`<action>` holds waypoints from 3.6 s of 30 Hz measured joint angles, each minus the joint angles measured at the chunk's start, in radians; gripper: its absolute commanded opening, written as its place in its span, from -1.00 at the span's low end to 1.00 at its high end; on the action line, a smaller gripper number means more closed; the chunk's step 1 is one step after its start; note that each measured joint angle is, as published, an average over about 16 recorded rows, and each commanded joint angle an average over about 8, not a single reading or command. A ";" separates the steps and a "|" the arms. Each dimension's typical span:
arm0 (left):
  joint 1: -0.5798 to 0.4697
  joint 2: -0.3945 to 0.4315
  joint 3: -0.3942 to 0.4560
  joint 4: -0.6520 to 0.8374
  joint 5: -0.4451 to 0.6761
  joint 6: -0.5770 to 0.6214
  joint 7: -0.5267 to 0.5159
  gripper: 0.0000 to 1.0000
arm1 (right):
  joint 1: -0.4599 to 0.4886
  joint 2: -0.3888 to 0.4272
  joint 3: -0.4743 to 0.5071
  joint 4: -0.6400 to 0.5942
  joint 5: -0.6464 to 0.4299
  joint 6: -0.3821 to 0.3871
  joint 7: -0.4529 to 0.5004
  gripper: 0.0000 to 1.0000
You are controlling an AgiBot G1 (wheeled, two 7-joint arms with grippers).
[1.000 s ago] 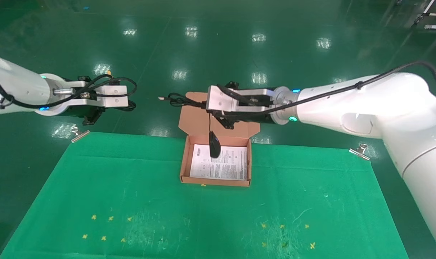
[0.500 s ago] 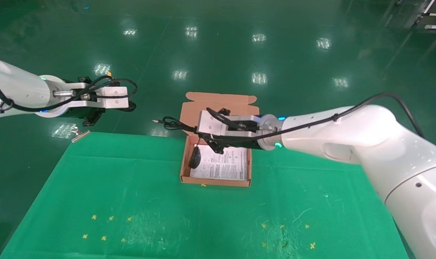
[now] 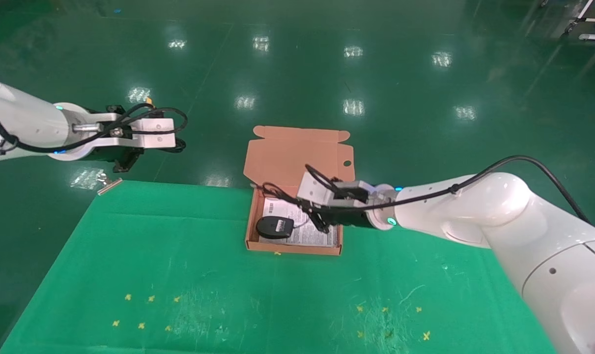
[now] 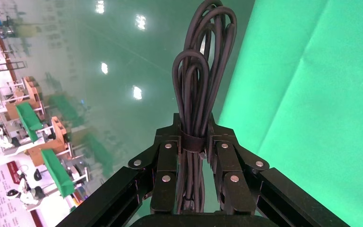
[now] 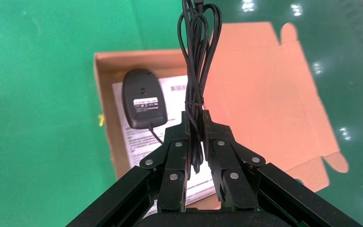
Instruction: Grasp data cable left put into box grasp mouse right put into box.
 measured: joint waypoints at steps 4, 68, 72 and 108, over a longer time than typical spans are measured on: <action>0.002 0.001 0.000 0.000 -0.002 -0.002 0.000 -1.00 | 0.000 0.005 -0.020 0.005 -0.002 -0.005 0.015 1.00; 0.154 0.325 0.403 0.449 -0.595 -0.699 0.392 -0.03 | 0.017 0.713 -0.014 0.779 -0.107 0.085 0.400 1.00; 0.150 0.325 0.424 0.455 -0.617 -0.705 0.393 0.97 | 0.016 0.722 -0.015 0.792 -0.114 0.090 0.413 1.00; 0.091 0.247 0.352 0.457 -0.661 -0.687 0.309 1.00 | 0.076 0.731 0.060 0.841 -0.091 0.028 0.396 1.00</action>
